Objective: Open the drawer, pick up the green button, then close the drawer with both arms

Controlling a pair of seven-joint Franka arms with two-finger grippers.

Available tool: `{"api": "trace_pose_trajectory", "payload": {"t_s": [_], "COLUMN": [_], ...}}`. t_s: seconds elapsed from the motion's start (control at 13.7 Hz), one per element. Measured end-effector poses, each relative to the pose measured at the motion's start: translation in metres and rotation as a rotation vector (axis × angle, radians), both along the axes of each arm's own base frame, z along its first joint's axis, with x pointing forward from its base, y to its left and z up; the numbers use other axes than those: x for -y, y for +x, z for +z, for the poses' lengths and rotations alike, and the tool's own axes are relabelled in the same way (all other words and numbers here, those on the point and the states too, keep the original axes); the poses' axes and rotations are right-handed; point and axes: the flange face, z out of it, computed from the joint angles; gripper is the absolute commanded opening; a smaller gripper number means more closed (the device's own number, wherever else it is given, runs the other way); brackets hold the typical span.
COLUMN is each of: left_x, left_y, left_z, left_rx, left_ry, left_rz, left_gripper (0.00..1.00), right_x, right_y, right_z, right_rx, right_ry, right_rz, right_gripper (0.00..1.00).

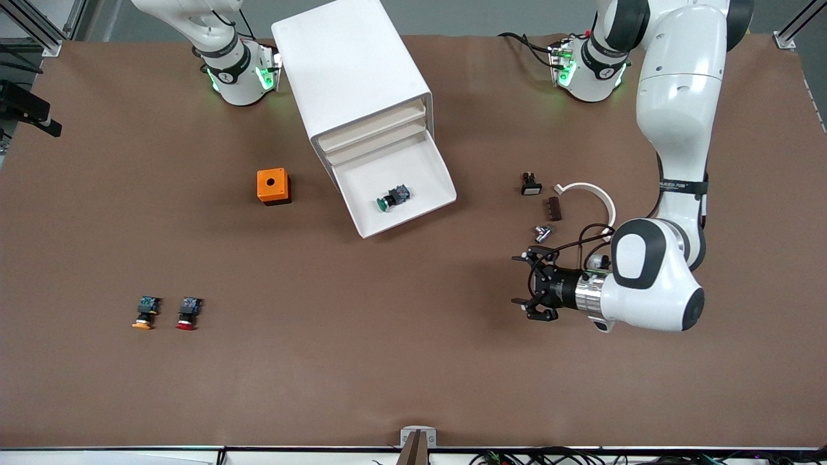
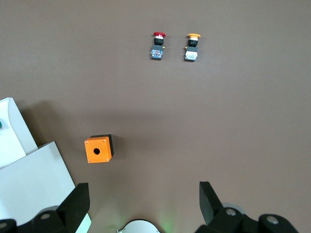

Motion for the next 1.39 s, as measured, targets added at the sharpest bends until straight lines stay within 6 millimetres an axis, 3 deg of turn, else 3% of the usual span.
{"api": "trace_pose_trajectory", "payload": {"t_s": [0.22,0.73,1.09,1.39], "left_x": [-0.01,-0.014,-0.03,-0.046], "left_y": [0.003,-0.004,-0.007,-0.013], "left_z": [0.009,0.092,0.133,0.153], "left_rx": [0.107,0.396,0.544,0.554], "left_ry": [0.017,0.187,0.206,0.209], "left_rz": [-0.116,-0.538,-0.817,-0.908], "left_gripper": [0.99,1.0,1.0,1.0], "right_x": [-0.001,-0.002,-0.002,-0.002], "right_y": [0.0,0.001,0.0,0.0], "right_z": [0.0,-0.001,-0.002,-0.002], "right_rx": [0.0,0.0,-0.004,-0.005], "right_ry": [0.0,-0.002,-0.002,-0.002], "right_rz": [0.003,0.006,0.007,0.007], "right_gripper": [1.0,1.0,1.0,1.0]}}
